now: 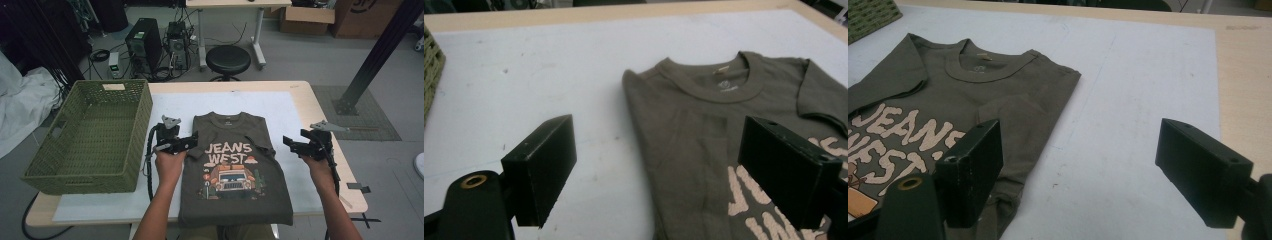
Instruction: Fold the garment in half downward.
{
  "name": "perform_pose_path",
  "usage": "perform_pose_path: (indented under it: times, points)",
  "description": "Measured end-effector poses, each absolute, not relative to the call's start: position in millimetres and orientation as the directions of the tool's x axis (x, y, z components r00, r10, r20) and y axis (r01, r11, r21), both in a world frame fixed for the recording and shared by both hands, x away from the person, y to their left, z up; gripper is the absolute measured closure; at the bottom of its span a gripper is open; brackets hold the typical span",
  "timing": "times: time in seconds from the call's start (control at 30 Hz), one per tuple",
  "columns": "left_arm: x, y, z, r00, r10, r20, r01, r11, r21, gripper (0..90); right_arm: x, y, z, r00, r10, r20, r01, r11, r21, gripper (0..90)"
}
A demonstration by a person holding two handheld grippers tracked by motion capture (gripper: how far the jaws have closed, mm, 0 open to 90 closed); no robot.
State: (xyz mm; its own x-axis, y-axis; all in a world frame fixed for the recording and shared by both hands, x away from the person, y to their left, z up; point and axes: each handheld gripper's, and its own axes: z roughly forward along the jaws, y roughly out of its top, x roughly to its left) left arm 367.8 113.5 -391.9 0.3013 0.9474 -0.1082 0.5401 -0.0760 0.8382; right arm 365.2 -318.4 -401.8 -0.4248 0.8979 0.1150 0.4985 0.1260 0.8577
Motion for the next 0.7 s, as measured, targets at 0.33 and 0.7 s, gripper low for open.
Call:
perform_pose_path:
  times: [0.33,0.7]
  points:
    - [403,112,-389,0.292,0.951,-0.103,0.571,-0.087,0.816,16.1,370,-321,-402,-0.428,0.894,0.135,0.5,0.11,0.859,18.4]
    - [450,107,-427,0.302,0.953,-0.032,0.651,-0.182,0.737,27.6,372,-318,-414,-0.432,0.891,0.14,0.522,0.12,0.844,18.7]
